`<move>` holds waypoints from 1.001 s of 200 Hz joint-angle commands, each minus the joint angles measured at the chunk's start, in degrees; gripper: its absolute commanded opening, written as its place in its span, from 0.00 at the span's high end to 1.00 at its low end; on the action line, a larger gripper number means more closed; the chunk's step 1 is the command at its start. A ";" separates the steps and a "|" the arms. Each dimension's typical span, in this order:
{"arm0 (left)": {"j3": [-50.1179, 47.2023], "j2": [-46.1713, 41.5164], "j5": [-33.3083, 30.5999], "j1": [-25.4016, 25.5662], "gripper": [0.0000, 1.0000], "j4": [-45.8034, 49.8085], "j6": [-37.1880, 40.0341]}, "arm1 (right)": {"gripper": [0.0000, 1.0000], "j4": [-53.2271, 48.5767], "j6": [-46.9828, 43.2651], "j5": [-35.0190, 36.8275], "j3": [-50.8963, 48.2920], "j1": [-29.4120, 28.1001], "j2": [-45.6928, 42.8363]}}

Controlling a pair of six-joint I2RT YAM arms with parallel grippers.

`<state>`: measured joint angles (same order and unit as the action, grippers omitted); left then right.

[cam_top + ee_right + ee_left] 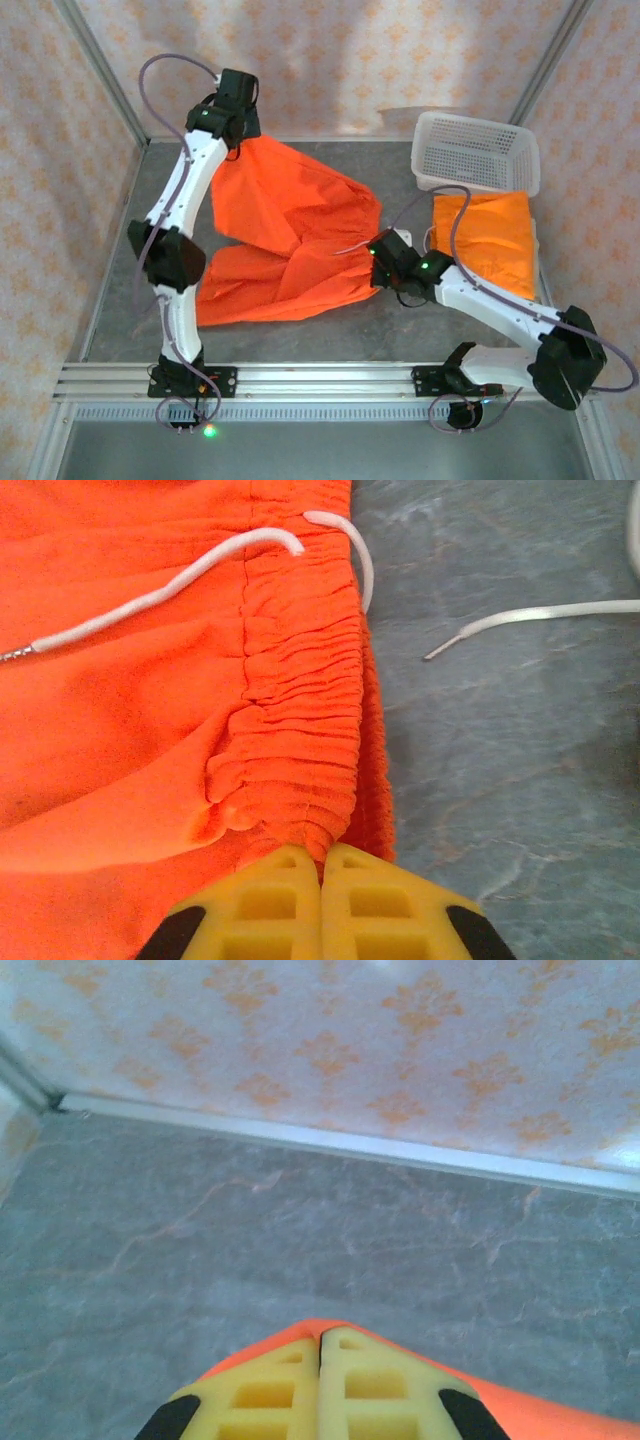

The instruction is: Fold and stack the shorts

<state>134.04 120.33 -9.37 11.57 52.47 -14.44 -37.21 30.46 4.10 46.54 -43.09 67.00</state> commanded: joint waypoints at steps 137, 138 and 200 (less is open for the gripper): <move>-76.68 -40.29 25.76 -4.19 0.00 -28.11 -18.26 | 0.00 3.95 -3.17 -8.98 8.30 2.38 3.53; -77.06 -40.19 25.91 -4.19 0.00 -28.47 -18.43 | 0.00 4.06 -3.15 -9.26 8.52 2.43 3.86; -88.46 -33.15 29.07 -3.91 0.00 -43.07 -23.99 | 0.00 12.58 3.21 -23.13 8.43 2.49 17.45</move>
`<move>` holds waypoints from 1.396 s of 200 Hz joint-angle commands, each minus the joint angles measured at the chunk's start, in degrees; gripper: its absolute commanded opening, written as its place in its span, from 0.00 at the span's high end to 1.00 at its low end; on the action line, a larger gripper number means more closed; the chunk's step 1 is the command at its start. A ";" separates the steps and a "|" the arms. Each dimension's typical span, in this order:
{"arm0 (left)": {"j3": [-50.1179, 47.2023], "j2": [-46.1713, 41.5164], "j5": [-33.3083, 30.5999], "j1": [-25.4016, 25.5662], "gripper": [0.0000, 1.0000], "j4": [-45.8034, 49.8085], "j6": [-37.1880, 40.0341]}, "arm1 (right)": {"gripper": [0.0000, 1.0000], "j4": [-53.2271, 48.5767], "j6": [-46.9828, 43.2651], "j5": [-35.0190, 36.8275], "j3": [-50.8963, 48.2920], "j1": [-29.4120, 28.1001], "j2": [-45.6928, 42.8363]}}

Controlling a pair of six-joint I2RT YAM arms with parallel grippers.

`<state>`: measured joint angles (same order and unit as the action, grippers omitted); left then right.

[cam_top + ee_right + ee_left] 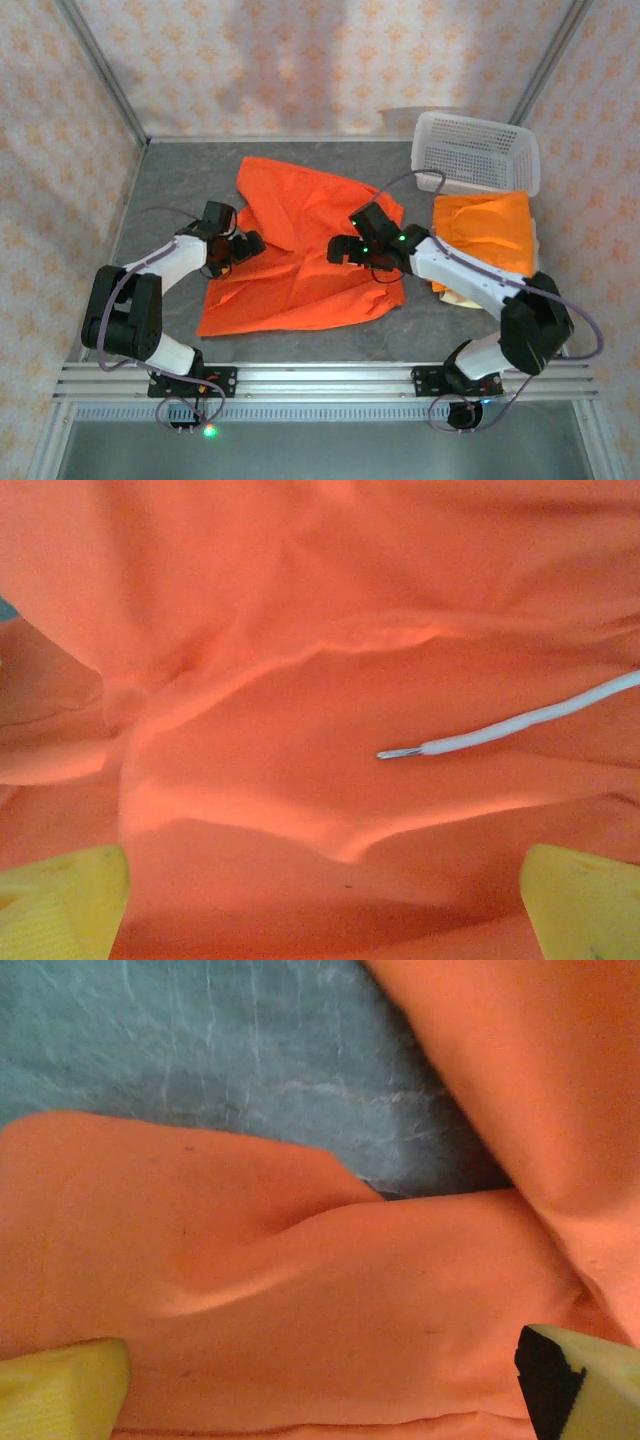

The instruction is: Fold and stack the shorts

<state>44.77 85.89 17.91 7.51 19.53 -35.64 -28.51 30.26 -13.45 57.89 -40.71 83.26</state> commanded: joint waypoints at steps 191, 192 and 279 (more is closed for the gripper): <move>-1.72 -12.13 -10.03 -6.54 0.00 -1.35 -2.07 | 0.00 4.56 2.26 -7.34 -3.75 4.41 9.68; -1.36 -12.14 -9.93 -6.54 0.00 -1.17 -1.98 | 0.00 4.45 2.17 -7.36 -3.75 4.41 9.48; 26.15 10.65 -8.24 -6.63 0.31 10.12 7.04 | 0.00 0.30 1.30 -2.13 -7.89 4.40 -3.78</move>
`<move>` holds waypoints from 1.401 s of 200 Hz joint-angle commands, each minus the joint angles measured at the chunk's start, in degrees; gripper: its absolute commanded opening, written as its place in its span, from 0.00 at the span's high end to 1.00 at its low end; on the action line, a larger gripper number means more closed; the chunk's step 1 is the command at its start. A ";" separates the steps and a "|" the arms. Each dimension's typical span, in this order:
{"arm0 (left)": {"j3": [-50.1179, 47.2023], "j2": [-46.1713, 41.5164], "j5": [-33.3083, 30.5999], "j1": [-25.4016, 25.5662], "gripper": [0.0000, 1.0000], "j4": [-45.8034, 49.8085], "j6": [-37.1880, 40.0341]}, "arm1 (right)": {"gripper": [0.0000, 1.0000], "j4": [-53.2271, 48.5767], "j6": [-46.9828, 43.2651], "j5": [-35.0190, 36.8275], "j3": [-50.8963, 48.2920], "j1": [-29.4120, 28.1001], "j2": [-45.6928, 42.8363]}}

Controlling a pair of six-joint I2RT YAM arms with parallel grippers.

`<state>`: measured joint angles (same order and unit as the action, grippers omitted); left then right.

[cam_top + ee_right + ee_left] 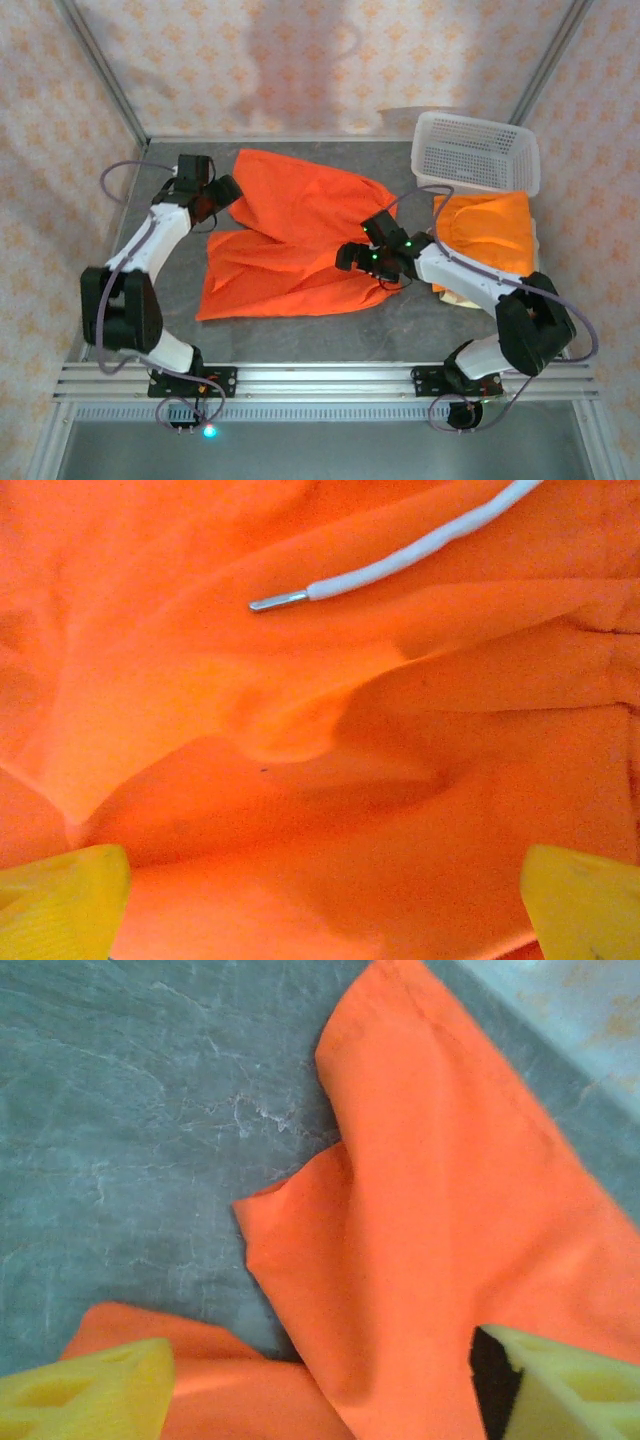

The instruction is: Fold and stack the shorts

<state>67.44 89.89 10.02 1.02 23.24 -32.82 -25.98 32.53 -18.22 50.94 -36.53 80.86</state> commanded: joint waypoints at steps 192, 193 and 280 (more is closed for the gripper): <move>16.23 26.69 -6.32 -0.28 0.94 9.31 5.24 | 0.00 -2.57 -0.88 4.88 -1.55 0.19 -0.51; 16.05 26.46 -6.50 -0.30 0.94 9.25 5.23 | 0.00 -2.58 -0.89 4.91 -1.55 0.21 -0.43; -5.40 7.14 -2.75 -7.98 0.75 -2.13 -0.48 | 0.00 -0.40 1.28 3.61 -3.82 0.27 2.40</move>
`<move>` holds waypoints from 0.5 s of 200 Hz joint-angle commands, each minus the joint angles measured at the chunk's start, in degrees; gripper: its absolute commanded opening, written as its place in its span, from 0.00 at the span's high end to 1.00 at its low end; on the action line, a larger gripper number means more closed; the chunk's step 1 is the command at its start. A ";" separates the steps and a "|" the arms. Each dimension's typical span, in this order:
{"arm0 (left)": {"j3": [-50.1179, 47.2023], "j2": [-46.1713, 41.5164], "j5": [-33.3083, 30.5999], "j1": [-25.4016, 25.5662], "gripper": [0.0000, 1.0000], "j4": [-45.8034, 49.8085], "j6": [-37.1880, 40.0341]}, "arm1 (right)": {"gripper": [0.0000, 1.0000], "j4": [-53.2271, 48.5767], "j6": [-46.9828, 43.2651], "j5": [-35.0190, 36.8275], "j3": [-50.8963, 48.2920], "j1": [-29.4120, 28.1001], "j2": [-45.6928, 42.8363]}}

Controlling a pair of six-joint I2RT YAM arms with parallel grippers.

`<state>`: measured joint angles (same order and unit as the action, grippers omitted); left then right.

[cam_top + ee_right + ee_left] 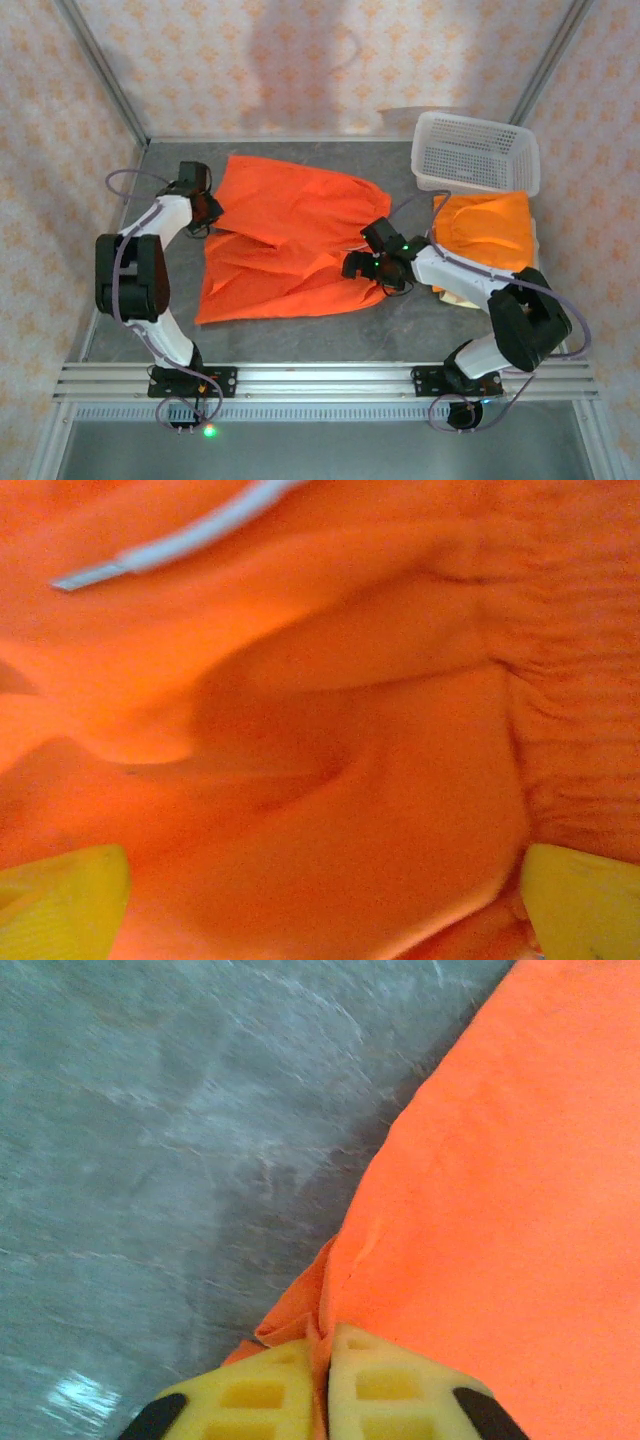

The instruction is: Fold and stack the shorts

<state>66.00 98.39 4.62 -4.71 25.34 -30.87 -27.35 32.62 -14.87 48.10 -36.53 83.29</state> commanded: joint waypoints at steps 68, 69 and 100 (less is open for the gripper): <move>-12.90 -19.23 14.00 -0.94 0.14 -7.12 -6.02 | 0.00 1.49 -1.42 -2.21 5.68 0.31 -2.38; -13.04 -19.52 14.09 -0.84 0.13 -7.05 -6.08 | 0.00 1.55 -1.51 -2.28 5.95 0.27 -2.18; -19.16 -28.12 15.02 3.11 0.05 -5.50 -8.06 | 0.00 -0.20 -4.16 -3.75 17.25 0.32 6.34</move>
<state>51.40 75.05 16.80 -4.29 18.65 -36.67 -27.35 31.59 -17.67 57.23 -36.53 84.29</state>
